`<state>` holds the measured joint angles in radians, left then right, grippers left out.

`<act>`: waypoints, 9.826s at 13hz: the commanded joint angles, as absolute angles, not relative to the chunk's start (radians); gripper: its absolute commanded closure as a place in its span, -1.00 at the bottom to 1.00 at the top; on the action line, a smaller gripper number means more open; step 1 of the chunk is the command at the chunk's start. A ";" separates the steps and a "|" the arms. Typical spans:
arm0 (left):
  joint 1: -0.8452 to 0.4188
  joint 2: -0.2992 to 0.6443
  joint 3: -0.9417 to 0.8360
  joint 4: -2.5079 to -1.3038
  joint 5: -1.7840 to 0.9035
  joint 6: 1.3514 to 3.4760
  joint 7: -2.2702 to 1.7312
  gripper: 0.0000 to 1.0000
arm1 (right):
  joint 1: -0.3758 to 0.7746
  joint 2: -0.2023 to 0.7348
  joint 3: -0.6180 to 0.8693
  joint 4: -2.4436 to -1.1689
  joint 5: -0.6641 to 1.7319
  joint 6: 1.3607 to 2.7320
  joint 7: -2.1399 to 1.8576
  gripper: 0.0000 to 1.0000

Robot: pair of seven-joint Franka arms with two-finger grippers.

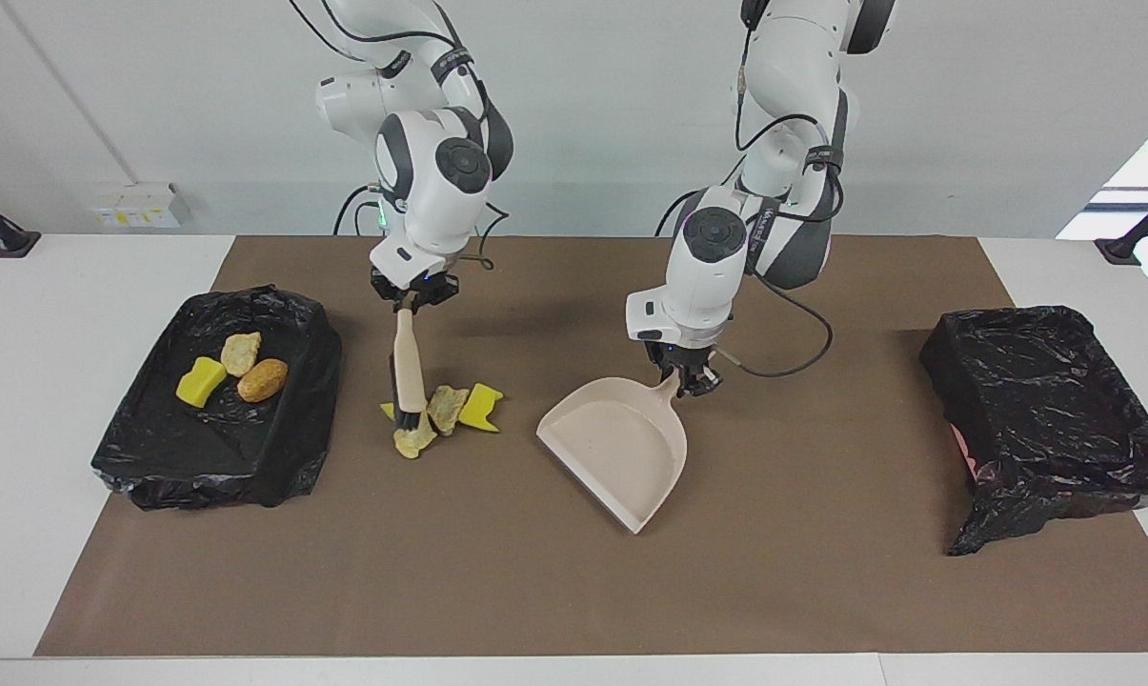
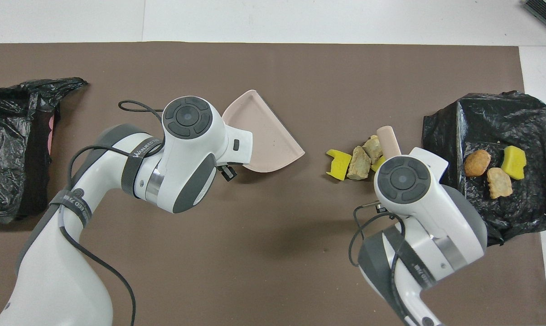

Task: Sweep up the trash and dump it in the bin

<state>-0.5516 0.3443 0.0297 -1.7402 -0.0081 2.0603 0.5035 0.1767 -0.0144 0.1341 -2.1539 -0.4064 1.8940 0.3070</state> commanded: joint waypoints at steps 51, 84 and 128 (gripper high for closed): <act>-0.047 0.026 0.025 -1.938 -0.075 1.975 1.468 1.00 | 0.696 -0.158 0.164 -2.454 0.350 2.124 0.701 1.00; 0.351 0.335 0.023 -1.381 0.871 1.971 1.735 1.00 | 0.040 -0.121 0.152 -1.789 -0.037 1.741 0.352 -1.00; -0.617 0.678 -0.028 -1.252 -0.061 1.925 -0.520 1.00 | 0.044 -0.115 -0.094 -1.614 0.014 1.486 0.077 -1.00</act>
<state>-0.6109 0.6699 -0.0312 -1.2877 -0.0507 1.9310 -0.5058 0.0383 -0.1051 -0.0887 -1.6048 -0.0002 1.4801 0.1057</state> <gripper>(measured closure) 0.683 0.000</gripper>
